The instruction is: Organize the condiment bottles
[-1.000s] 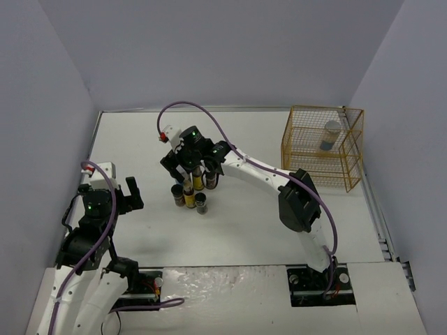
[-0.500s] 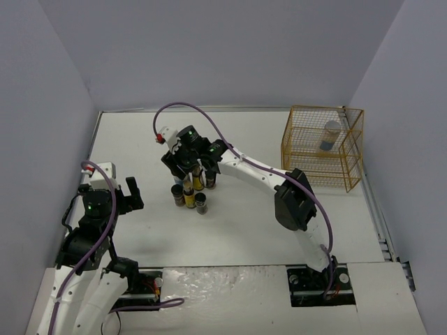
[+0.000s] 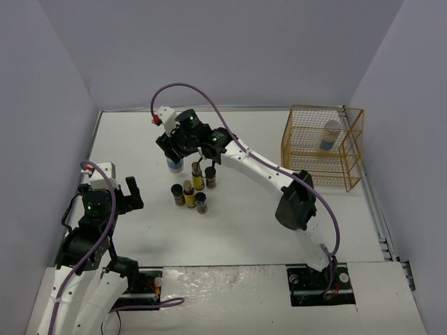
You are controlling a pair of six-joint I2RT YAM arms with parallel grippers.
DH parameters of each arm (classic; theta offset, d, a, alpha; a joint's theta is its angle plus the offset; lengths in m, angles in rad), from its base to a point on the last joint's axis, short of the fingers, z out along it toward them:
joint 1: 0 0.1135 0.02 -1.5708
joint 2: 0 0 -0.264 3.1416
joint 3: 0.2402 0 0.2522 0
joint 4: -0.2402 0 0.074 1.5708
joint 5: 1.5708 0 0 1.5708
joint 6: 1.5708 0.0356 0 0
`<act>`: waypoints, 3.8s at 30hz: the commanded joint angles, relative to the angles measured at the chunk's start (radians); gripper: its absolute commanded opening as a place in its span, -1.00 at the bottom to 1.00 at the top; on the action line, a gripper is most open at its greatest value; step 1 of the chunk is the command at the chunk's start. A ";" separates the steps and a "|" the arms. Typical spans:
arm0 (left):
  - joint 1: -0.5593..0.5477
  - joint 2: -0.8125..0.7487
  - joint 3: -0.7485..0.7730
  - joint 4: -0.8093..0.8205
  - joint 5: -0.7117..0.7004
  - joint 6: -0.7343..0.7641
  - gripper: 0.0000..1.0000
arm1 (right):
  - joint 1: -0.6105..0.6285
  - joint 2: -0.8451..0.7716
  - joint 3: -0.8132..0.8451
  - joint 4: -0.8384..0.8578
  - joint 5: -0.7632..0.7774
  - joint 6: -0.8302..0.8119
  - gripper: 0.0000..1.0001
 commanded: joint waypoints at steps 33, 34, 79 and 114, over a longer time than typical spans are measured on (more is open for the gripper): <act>-0.001 0.014 0.017 0.078 0.017 0.007 0.94 | -0.923 -0.599 -0.196 -0.035 0.154 0.248 -1.00; -0.001 0.013 0.017 0.078 0.016 0.007 0.94 | -0.924 -0.587 -0.196 -0.035 0.142 0.249 -1.00; -0.001 0.022 0.017 0.082 0.027 0.008 0.94 | -0.771 -0.658 -0.578 0.139 0.147 0.151 0.73; -0.001 0.023 0.018 0.081 0.044 0.005 0.94 | -0.105 -0.236 -0.481 0.207 -0.150 0.034 0.36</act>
